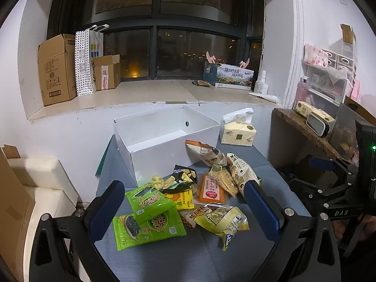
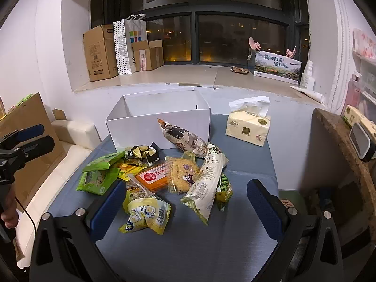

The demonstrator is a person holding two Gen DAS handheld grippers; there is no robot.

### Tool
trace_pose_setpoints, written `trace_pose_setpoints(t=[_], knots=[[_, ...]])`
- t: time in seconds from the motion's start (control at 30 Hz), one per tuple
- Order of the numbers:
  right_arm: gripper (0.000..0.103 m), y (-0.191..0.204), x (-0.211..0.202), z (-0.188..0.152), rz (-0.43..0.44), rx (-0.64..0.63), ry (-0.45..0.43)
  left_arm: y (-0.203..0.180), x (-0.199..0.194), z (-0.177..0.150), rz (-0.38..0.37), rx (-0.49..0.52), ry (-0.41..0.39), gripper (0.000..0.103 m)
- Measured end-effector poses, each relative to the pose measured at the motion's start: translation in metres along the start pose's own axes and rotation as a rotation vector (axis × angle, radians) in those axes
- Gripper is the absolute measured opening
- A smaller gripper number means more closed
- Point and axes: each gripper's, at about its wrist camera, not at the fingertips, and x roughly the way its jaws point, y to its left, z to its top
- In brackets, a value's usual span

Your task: Organize snacks

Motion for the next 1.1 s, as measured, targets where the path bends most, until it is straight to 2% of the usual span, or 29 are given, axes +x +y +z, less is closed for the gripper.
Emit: trace_pose_setpoints(t=[1.1], knots=[[0.103,0.0025,-0.0007,-0.0003,0.0,-0.007,0.006,-0.0029,0.002,-0.0002,-0.007,0.013,0.009,0.103]])
